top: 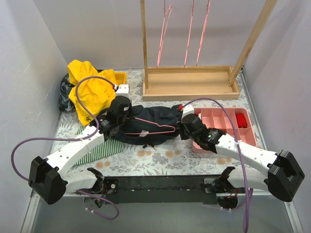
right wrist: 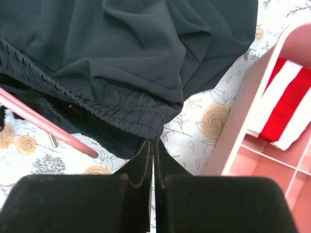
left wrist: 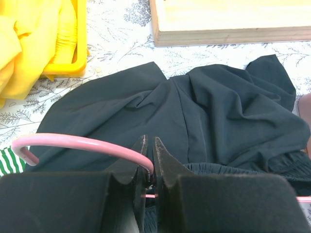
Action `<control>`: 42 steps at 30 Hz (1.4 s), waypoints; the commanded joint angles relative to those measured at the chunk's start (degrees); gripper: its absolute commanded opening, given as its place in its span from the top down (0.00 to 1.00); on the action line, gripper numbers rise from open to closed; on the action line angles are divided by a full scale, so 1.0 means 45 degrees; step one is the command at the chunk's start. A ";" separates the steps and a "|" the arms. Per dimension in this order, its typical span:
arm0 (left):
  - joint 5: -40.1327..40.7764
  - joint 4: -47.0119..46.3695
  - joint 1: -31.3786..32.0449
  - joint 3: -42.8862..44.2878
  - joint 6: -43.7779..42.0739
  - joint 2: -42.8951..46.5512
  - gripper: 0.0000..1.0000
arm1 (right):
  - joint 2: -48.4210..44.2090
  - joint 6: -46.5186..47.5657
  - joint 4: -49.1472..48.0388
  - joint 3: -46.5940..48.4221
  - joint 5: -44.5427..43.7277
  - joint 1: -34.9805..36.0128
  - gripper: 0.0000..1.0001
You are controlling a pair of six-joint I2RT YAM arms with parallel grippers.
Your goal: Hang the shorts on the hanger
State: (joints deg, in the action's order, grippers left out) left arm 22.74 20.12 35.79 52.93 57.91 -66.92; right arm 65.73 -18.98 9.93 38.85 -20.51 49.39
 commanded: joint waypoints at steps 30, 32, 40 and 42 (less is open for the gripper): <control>0.4572 -0.2223 0.0894 0.1792 -0.1421 0.0358 1.00 | 0.2150 0.1737 0.6912 1.0464 0.1903 0.0549 0.99; 0.5237 -0.2574 0.0894 0.2007 -0.2066 0.0378 1.00 | 0.2111 0.1893 0.7089 1.0818 0.1805 0.0549 0.99; 0.3873 -0.2811 0.1069 0.3081 -0.2616 0.0709 1.00 | 0.3258 0.2011 0.8025 1.3778 0.1628 0.0529 0.99; 0.3560 -0.2675 0.1498 0.3780 -0.2789 0.0652 1.00 | 0.3905 0.1992 0.8649 1.5090 0.1590 0.0529 0.99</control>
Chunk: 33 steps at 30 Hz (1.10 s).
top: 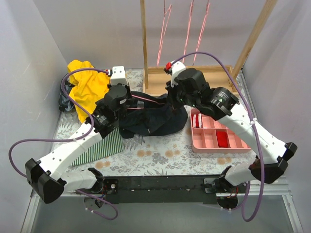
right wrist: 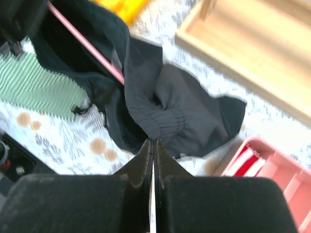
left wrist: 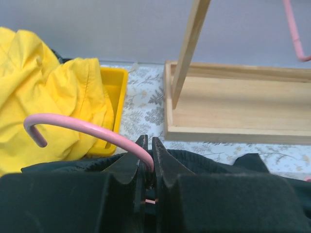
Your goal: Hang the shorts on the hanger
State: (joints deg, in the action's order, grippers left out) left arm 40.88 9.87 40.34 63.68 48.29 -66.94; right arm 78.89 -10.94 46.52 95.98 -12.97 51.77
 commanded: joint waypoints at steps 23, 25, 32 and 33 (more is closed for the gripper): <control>0.5504 0.0484 0.5899 0.8739 -0.7076 -0.2547 1.00 | -0.0889 -0.0752 -0.0903 0.3380 -0.0144 -0.0195 0.99; 0.5582 0.0018 0.5939 0.8448 -0.7274 -0.2450 1.00 | -0.1572 -0.0967 -0.1235 0.2272 -0.0397 -0.0195 0.99; 0.5485 -0.0941 0.5939 0.6886 -0.7606 -0.1943 1.00 | -0.2921 -0.1260 -0.1530 0.0082 -0.0867 -0.0195 0.99; 0.5388 -0.1098 0.5939 0.6691 -0.7684 -0.1864 1.00 | -0.3328 -0.1280 -0.1762 -0.0330 -0.1041 -0.0195 0.99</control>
State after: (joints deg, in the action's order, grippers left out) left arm 63.96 8.60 67.13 96.20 16.86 -78.15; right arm 67.05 -15.31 42.72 99.44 -15.11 51.03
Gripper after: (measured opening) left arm 0.053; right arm 0.023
